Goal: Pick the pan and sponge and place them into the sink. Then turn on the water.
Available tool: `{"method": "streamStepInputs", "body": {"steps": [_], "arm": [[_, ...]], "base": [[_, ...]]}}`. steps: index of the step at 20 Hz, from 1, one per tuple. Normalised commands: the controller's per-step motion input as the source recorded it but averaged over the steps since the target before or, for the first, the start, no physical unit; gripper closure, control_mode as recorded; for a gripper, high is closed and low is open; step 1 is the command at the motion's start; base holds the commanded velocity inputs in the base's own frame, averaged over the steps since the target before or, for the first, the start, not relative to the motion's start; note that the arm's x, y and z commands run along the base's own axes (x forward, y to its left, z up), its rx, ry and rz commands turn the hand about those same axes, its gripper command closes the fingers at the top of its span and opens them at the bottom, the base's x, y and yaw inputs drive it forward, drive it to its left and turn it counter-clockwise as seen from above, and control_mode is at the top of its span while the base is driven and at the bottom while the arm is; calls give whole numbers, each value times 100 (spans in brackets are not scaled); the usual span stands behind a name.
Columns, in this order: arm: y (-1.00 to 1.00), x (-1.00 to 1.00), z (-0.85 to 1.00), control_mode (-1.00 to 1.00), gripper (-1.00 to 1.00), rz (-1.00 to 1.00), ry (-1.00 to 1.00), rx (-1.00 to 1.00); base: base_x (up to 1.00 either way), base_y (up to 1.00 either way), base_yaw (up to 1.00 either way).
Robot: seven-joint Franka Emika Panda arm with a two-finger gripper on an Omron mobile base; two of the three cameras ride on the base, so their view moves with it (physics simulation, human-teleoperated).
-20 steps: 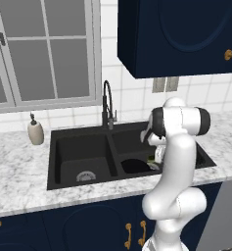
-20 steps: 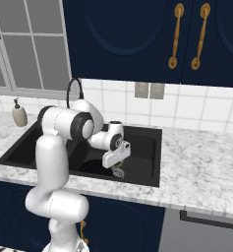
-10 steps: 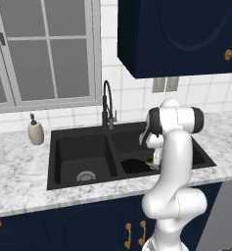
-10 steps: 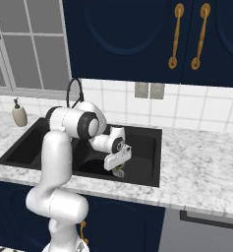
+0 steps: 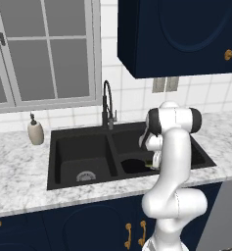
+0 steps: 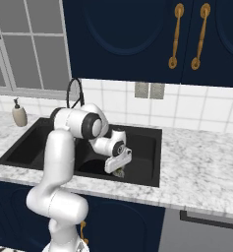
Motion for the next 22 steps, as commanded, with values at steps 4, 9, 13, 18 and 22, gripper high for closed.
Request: {"method": "streamStepInputs", "body": {"steps": [4,9,13,18,22], "arm": [[0,1,-15,-100,100,0,0,1],[0,2,-10,-100,100,0,0,1],[0,0,0,-100,-100,0,0,0],[0,0,7,-100,-100,0,0,0],[0,0,63,-100,-100,0,-3,2]], "base": [[0,0,0],[0,0,0],[0,0,0],[0,0,0],[0,0,0]]}}
